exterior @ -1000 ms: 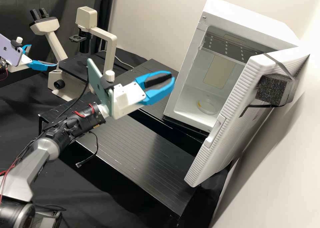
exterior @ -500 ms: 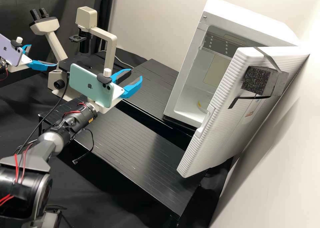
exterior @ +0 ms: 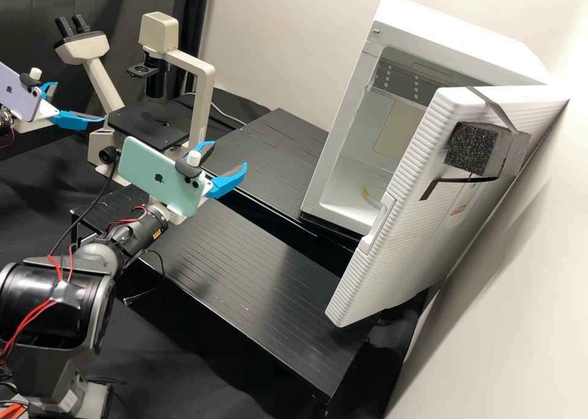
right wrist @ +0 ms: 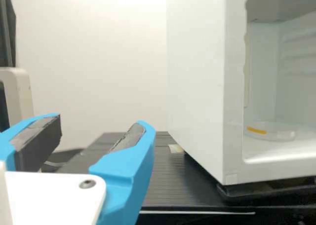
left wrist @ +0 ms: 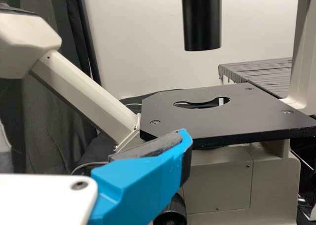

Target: Open the incubator door.

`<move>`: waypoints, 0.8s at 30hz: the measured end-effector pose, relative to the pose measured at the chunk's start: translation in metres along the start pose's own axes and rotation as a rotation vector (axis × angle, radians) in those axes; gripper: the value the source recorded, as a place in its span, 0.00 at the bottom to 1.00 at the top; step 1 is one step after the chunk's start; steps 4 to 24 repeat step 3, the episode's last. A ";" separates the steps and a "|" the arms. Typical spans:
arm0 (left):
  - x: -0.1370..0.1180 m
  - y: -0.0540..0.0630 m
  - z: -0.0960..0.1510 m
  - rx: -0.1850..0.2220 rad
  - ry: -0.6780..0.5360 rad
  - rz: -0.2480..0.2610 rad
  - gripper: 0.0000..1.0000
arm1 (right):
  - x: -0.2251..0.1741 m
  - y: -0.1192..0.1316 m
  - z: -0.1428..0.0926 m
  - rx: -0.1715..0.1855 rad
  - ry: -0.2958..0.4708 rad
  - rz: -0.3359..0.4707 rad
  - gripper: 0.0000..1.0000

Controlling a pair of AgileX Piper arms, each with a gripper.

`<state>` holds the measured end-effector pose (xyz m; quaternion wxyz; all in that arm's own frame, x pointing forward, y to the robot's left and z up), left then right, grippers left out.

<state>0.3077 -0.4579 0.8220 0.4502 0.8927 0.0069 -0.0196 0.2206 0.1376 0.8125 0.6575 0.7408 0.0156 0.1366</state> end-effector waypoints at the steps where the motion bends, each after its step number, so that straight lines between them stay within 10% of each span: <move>1: 0.000 0.000 0.000 0.000 0.000 0.000 1.00 | -0.001 0.000 0.000 0.018 0.012 0.006 1.00; 24: 0.000 0.000 0.000 0.000 0.000 0.000 1.00 | -0.001 0.000 0.000 0.037 0.033 0.020 1.00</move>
